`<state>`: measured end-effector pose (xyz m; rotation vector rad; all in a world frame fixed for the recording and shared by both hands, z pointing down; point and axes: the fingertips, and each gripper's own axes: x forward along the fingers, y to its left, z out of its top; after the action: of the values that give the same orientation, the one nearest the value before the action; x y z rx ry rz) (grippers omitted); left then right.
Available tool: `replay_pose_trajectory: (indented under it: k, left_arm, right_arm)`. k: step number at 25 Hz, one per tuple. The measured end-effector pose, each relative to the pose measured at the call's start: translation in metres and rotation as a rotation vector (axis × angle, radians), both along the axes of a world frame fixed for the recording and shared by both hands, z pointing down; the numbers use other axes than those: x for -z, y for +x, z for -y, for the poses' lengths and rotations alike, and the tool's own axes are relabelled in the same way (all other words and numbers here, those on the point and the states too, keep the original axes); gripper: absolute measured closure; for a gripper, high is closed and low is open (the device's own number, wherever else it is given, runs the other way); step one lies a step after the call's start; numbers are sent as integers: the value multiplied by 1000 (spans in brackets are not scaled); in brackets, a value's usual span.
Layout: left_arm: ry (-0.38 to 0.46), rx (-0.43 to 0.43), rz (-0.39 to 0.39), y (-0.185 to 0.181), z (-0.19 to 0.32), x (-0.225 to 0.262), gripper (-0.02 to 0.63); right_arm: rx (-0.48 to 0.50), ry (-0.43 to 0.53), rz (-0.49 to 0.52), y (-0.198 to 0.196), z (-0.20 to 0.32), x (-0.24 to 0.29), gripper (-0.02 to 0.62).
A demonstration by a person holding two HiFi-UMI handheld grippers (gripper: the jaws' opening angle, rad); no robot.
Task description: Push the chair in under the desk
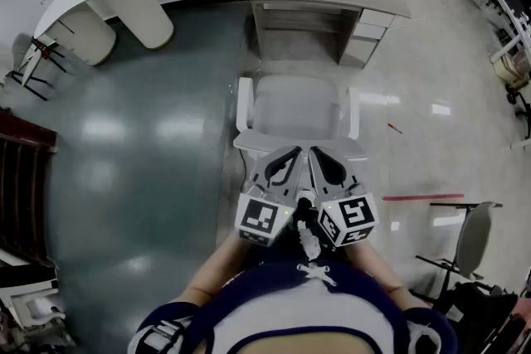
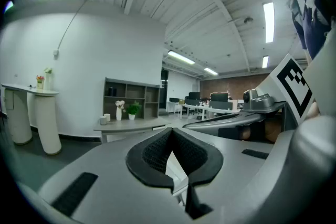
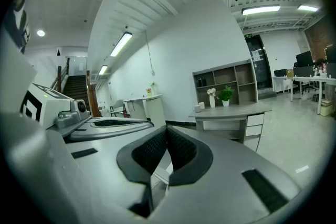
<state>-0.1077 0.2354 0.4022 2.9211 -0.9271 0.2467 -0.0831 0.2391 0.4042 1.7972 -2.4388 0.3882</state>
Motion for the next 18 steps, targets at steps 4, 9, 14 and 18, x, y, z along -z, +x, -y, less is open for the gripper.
replay_pose_trajectory:
  k: [4, 9, 14, 18]
  left_arm:
    - [-5, -6, 7, -1, -1, -3, 598]
    - [4, -2, 56, 0, 2, -12, 598]
    - [34, -41, 179, 1, 3, -33, 597]
    - [53, -47, 327, -5, 7, -60, 597]
  right_arm:
    - [7, -3, 3, -2, 0, -1, 586]
    - [26, -9, -12, -1, 1, -8, 586]
    - [73, 20, -226, 1, -1, -24, 584]
    - [105, -31, -370, 1, -3, -49, 584]
